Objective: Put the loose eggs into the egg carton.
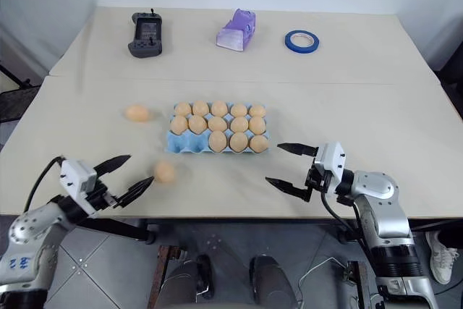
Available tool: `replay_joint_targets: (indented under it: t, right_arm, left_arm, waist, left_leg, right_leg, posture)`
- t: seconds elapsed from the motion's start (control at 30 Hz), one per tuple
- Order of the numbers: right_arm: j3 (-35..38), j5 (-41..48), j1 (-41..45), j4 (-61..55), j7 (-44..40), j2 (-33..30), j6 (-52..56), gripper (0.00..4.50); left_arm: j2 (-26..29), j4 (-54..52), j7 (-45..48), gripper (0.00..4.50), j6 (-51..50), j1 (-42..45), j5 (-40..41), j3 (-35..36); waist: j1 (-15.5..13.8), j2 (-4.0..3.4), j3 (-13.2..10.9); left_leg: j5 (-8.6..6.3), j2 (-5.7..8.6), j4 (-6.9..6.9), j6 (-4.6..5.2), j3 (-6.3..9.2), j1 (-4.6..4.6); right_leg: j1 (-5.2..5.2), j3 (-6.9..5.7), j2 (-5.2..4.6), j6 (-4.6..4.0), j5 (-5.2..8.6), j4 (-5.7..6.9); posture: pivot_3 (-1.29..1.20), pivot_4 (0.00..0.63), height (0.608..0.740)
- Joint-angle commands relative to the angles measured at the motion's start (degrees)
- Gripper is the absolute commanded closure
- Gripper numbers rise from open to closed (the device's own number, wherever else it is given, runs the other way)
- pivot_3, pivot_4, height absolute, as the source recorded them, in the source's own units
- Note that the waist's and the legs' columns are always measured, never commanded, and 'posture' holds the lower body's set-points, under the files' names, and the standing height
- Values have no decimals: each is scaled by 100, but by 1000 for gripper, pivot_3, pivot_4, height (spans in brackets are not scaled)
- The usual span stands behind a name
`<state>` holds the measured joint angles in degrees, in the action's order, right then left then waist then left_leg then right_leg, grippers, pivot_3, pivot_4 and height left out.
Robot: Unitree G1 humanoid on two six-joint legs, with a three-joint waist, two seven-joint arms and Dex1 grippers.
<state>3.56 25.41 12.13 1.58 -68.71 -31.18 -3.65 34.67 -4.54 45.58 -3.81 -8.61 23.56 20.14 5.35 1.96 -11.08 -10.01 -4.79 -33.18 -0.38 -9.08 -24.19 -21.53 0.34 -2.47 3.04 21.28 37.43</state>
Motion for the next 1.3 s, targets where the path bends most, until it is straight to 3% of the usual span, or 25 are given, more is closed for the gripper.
replay_joint_targets:
  t: [0.03,0.17,0.23,0.57,0.8,0.93,1.13,1.3]
  right_arm:
    - [115,196,1,-268,-115,-19,-201,38]
    - [59,188,-76,-332,-195,-36,-279,38]
    - [59,177,-88,-334,-187,-26,-289,38]
    - [56,151,-199,-411,-88,-42,-248,38]
    - [72,186,-281,-634,92,-50,-91,38]
    - [105,183,-355,-706,167,-65,-64,0]
    - [84,156,-413,-707,267,-32,-97,0]
    - [26,113,-426,-683,352,15,-128,0]
  left_arm:
    - [137,84,220,0,36,-175,137,231]
    - [145,97,388,0,-3,-151,152,167]
    - [90,17,418,0,-60,-31,178,38]
    - [-381,-230,228,0,-350,749,-8,-991]
    - [-960,436,-464,0,-201,1427,-654,-1509]
    - [-920,402,-491,855,-106,1344,-665,-1421]
    - [-664,84,-322,2652,-143,1282,-436,-1244]
    - [-634,-159,-172,2700,-451,2035,-336,-1500]
  waist:
    - [-11,0,0]
    - [-53,0,0]
    - [-61,0,0]
    - [-49,0,0]
    - [-81,0,0]
    - [-74,0,1]
    - [-63,0,1]
    - [-159,0,0]
  left_leg:
    - [0,0,0,0,0,0]
    - [-3,3,0,-4,6,0]
    - [-3,6,3,-5,9,-2]
    - [-3,7,5,-4,10,-2]
    - [0,7,-21,1,14,-3]
    - [0,6,-27,2,15,0]
    - [0,5,-24,2,15,0]
    - [1,7,-31,2,16,-3]
  right_leg:
    - [0,-1,-2,-1,1,0]
    - [1,-5,-13,-11,5,-4]
    - [2,-7,-18,-95,51,-7]
    - [4,-11,-10,-15,8,-2]
    - [11,-10,-4,1,-1,6]
    - [17,-10,-4,5,-3,10]
    - [15,-11,-3,5,-3,13]
    - [16,-15,-5,6,-3,13]
  posture:
    - [0,150,740]
    - [0,150,740]
    - [0,150,740]
    - [0,150,740]
    - [0,150,740]
    - [0,150,740]
    - [0,150,740]
    - [0,150,740]
